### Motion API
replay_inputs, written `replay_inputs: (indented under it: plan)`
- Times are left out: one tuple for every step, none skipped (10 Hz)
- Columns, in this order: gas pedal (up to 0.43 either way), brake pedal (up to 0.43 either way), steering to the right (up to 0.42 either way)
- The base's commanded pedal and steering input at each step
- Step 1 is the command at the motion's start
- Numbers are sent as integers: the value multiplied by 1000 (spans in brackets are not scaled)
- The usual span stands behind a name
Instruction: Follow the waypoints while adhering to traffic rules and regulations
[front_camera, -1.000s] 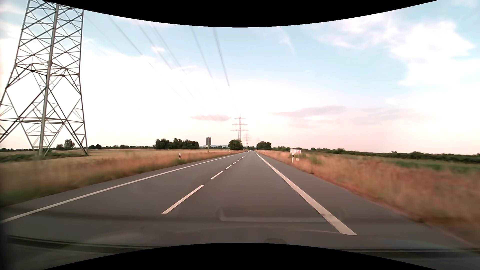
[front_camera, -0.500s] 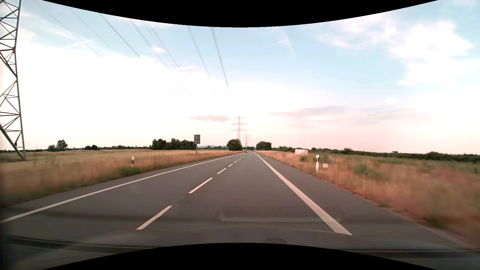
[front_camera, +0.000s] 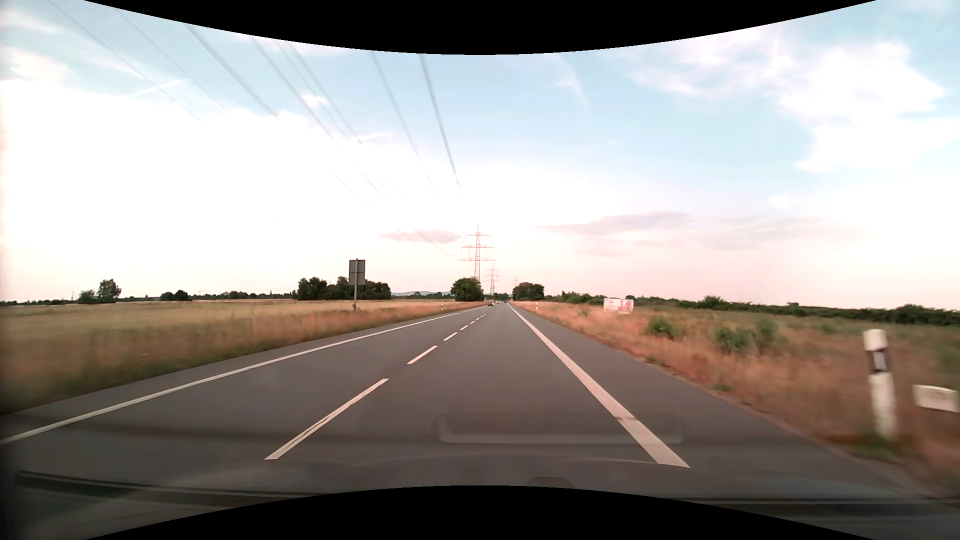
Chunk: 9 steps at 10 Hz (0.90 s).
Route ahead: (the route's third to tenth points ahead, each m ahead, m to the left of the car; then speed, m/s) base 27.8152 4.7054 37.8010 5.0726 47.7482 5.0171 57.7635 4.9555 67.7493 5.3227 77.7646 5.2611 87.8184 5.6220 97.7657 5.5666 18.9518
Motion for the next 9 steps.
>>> replay_inputs:
  plan:
    - [138, 0, -4]
    - [138, 0, -4]
    - [138, 0, -4]
    - [138, 0, -4]
    - [138, 0, -4]
    - [138, 0, -4]
    - [138, 0, -3]
    - [138, 0, -3]
    - [138, 0, -3]
